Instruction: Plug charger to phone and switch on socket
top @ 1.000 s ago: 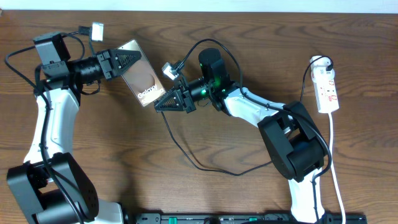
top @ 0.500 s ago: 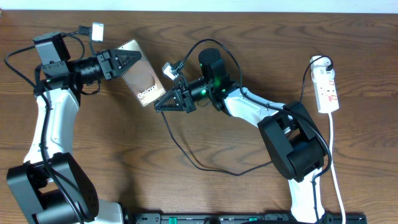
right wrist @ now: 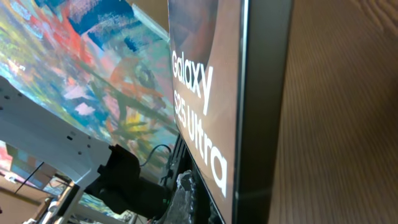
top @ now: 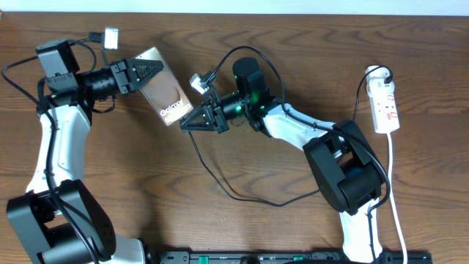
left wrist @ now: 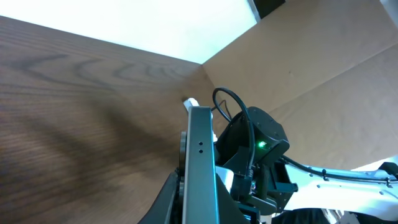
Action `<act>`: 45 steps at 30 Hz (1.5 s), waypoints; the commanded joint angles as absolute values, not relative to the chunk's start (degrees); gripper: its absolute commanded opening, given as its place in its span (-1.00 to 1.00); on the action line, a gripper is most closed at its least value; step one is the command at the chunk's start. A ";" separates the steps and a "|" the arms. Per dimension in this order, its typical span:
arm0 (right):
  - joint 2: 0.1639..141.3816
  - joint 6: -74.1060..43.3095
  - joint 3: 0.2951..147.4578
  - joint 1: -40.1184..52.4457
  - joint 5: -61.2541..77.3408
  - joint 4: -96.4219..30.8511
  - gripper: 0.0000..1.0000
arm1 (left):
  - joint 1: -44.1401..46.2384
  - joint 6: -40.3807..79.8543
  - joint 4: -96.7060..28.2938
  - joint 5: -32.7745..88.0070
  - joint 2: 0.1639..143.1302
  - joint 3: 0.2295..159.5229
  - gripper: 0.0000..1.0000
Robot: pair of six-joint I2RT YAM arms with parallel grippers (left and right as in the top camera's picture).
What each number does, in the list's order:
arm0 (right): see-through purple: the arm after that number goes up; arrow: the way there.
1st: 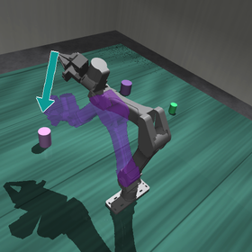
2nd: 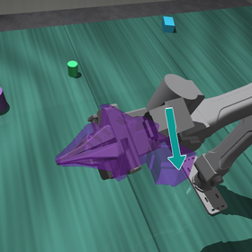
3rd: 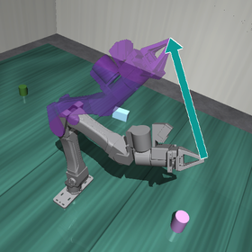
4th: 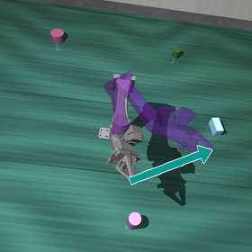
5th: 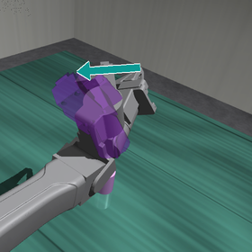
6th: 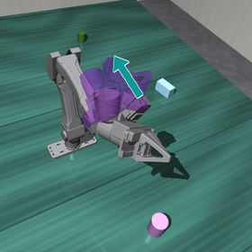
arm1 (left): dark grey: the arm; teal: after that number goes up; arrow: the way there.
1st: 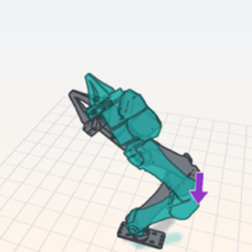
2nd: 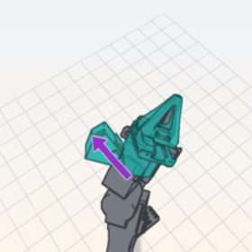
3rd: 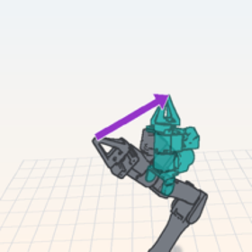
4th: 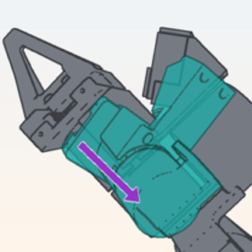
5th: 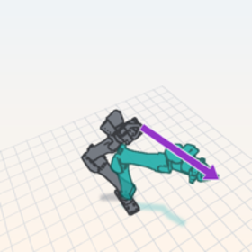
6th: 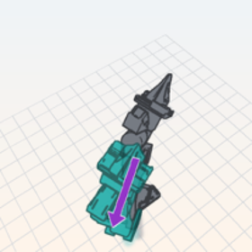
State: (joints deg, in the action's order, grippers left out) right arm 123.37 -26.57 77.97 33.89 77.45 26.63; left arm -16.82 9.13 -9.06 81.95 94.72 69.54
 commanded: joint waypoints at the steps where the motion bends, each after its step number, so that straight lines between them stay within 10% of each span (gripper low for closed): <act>1: 122.91 -27.00 80.68 33.26 70.67 27.75 -0.98 | -16.60 10.13 -10.63 86.35 94.08 68.45 -0.85; 13: 122.91 -27.00 80.68 33.26 71.07 27.42 -0.67 | -16.60 10.15 -10.66 86.35 94.08 68.45 -0.85; 26: 122.91 -27.00 80.68 33.28 71.44 27.40 0.96 | -16.60 10.09 -10.63 86.32 94.08 68.45 -0.85; 45: 122.89 -35.44 80.68 33.12 76.34 27.46 0.99 | -16.71 3.11 -24.53 74.17 94.11 68.45 -0.85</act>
State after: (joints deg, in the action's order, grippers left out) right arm 123.37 -32.82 79.55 33.41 75.22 27.31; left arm -16.71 5.74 -23.53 74.81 94.72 68.60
